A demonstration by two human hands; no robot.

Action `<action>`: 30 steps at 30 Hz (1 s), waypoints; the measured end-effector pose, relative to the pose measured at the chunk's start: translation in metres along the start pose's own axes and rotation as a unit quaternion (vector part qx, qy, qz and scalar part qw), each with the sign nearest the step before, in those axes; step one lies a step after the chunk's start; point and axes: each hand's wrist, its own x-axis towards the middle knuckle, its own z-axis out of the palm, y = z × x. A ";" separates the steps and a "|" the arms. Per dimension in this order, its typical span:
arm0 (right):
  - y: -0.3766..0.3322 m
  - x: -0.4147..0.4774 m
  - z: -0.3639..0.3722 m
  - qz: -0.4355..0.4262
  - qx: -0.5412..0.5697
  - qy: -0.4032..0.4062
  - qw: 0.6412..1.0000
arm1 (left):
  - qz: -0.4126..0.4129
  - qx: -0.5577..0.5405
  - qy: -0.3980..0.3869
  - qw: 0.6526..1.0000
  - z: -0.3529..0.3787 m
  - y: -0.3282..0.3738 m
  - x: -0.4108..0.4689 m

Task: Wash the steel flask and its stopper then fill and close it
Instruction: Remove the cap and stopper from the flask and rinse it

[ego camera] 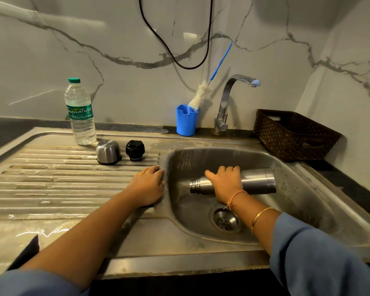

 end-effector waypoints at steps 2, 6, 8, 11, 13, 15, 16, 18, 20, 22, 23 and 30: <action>-0.001 0.000 -0.007 -0.011 -0.019 0.012 1.000 | 0.000 -0.003 0.001 1.000 0.000 0.000 0.000; -0.002 0.004 -0.022 -0.031 -0.049 0.025 0.998 | -0.001 -0.008 0.002 1.000 0.000 -0.001 0.000; -0.002 0.007 -0.030 -0.039 -0.063 0.032 0.997 | -0.001 -0.010 0.002 1.000 -0.001 -0.001 0.000; 0.001 0.012 -0.040 -0.049 -0.082 0.046 0.994 | 0.000 -0.015 0.003 1.000 -0.001 0.000 -0.001; 0.003 0.015 -0.047 -0.052 -0.105 0.065 0.991 | 0.003 -0.016 0.008 1.000 -0.001 0.000 0.000; 0.006 0.018 -0.053 -0.058 -0.130 0.083 0.986 | 0.005 -0.021 0.011 1.000 -0.001 -0.001 0.000; 0.007 0.020 -0.057 -0.061 -0.139 0.092 0.984 | 0.005 -0.023 0.011 1.000 -0.002 -0.001 0.000; 0.011 0.023 -0.063 -0.066 -0.153 0.109 0.980 | 0.005 -0.025 0.012 1.000 -0.002 0.000 -0.001; 0.014 0.026 -0.069 -0.067 -0.164 0.124 0.976 | 0.005 -0.026 0.014 1.000 -0.002 0.001 -0.002; 0.016 0.029 -0.073 -0.070 -0.169 0.131 0.974 | 0.004 -0.027 0.013 1.000 -0.002 0.000 -0.001; 0.016 0.029 -0.074 -0.071 -0.171 0.134 0.973 | 0.003 -0.028 0.012 1.000 -0.002 0.000 -0.001; 0.004 0.024 -0.058 -0.098 -0.172 0.113 0.974 | 0.002 -0.028 0.014 1.000 -0.003 0.001 -0.002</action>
